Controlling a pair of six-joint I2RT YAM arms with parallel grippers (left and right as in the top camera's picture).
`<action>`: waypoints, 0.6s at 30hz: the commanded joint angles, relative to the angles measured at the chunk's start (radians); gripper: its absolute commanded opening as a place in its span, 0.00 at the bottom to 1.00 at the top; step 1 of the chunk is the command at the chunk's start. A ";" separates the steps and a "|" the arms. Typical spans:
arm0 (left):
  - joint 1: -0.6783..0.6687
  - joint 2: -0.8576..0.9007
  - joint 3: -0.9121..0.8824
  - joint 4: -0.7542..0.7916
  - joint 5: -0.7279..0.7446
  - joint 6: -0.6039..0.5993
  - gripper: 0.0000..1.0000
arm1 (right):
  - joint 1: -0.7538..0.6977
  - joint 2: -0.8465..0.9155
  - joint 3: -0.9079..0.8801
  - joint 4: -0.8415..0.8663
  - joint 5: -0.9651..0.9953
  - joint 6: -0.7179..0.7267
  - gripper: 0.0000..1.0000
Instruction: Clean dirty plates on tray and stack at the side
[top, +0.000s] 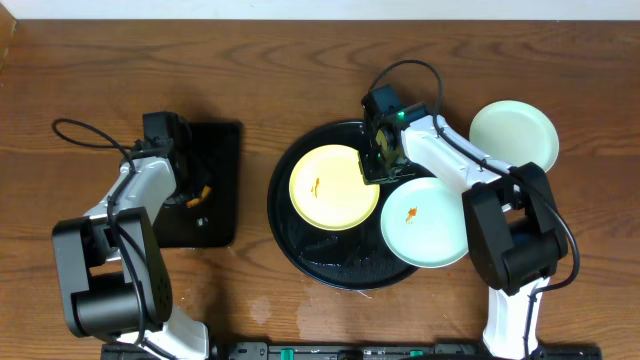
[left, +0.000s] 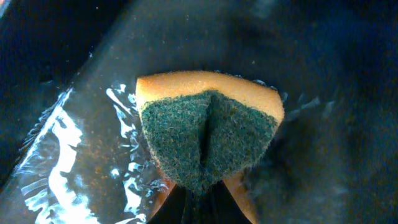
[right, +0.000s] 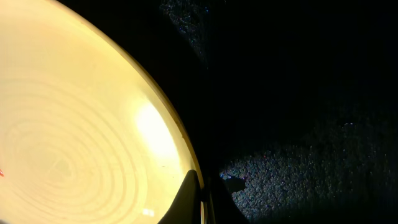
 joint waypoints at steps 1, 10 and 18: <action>0.000 0.017 -0.013 -0.011 0.044 0.013 0.08 | -0.019 0.014 0.011 0.003 0.036 0.006 0.01; 0.000 -0.227 0.021 -0.064 0.051 0.014 0.08 | -0.019 0.014 0.011 0.003 0.036 0.007 0.01; 0.000 -0.523 0.021 -0.103 0.058 0.013 0.08 | -0.019 0.014 0.011 0.006 0.035 0.007 0.01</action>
